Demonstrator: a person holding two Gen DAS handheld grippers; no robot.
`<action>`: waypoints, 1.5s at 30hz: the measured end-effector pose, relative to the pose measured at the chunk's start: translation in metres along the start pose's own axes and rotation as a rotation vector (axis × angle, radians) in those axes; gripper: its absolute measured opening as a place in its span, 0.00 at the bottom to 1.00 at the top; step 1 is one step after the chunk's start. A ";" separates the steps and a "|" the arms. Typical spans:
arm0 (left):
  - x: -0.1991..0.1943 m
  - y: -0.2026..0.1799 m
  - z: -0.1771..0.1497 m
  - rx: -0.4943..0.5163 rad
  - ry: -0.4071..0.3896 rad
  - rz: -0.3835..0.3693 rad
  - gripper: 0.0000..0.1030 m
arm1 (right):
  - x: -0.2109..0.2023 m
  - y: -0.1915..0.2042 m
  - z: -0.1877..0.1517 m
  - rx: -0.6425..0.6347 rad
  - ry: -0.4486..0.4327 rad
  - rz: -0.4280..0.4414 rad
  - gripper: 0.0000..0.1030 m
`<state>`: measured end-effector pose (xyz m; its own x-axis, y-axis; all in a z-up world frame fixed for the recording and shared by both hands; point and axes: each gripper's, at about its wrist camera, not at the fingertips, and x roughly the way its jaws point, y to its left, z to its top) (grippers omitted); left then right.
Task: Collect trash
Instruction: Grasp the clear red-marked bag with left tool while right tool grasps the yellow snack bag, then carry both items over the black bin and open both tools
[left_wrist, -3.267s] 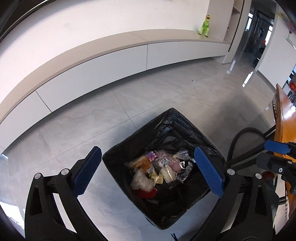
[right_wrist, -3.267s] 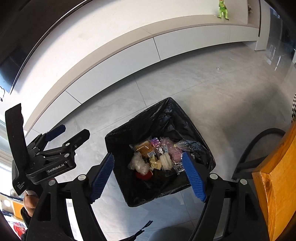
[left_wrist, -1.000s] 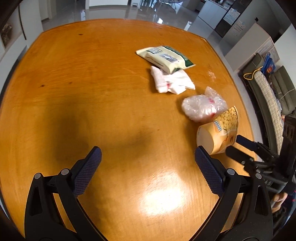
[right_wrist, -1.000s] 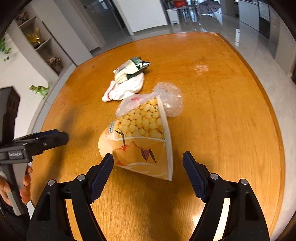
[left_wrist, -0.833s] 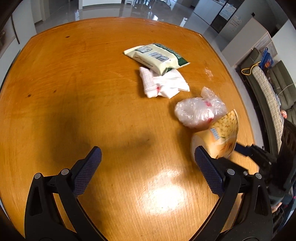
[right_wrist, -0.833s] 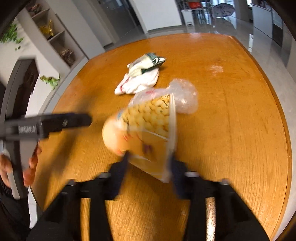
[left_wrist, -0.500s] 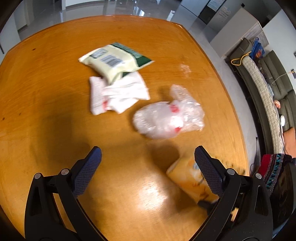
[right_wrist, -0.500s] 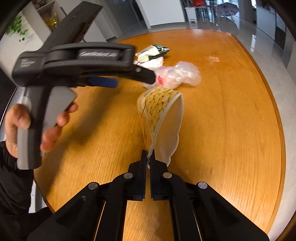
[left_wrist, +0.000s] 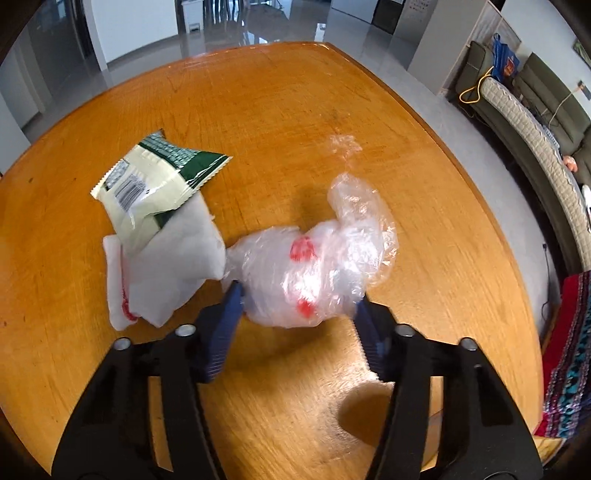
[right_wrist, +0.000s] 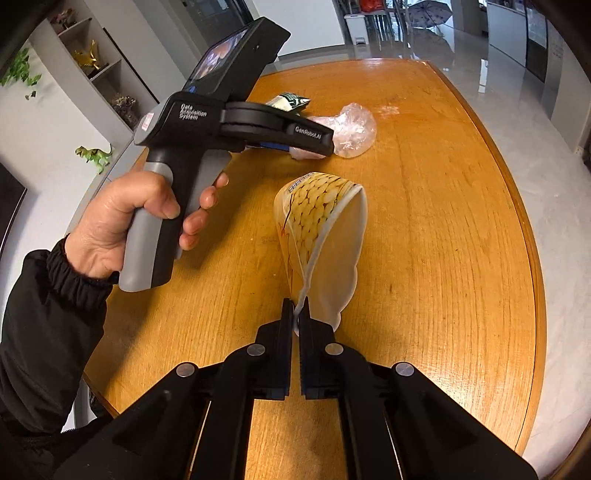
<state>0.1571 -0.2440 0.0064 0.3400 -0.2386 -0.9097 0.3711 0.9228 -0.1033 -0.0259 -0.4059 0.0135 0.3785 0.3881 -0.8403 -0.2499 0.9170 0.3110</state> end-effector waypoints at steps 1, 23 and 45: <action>-0.004 0.003 -0.004 -0.002 -0.009 -0.012 0.46 | -0.001 0.006 0.000 -0.007 -0.002 -0.001 0.04; -0.210 0.144 -0.208 -0.165 -0.248 0.084 0.44 | 0.011 0.191 -0.041 -0.326 -0.004 0.146 0.04; -0.334 0.325 -0.564 -0.740 -0.297 0.412 0.44 | 0.076 0.499 -0.154 -0.864 0.221 0.420 0.04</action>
<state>-0.3235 0.3066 0.0499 0.5709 0.1806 -0.8009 -0.4465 0.8869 -0.1183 -0.2596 0.0673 0.0366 -0.0431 0.5601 -0.8273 -0.9243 0.2920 0.2458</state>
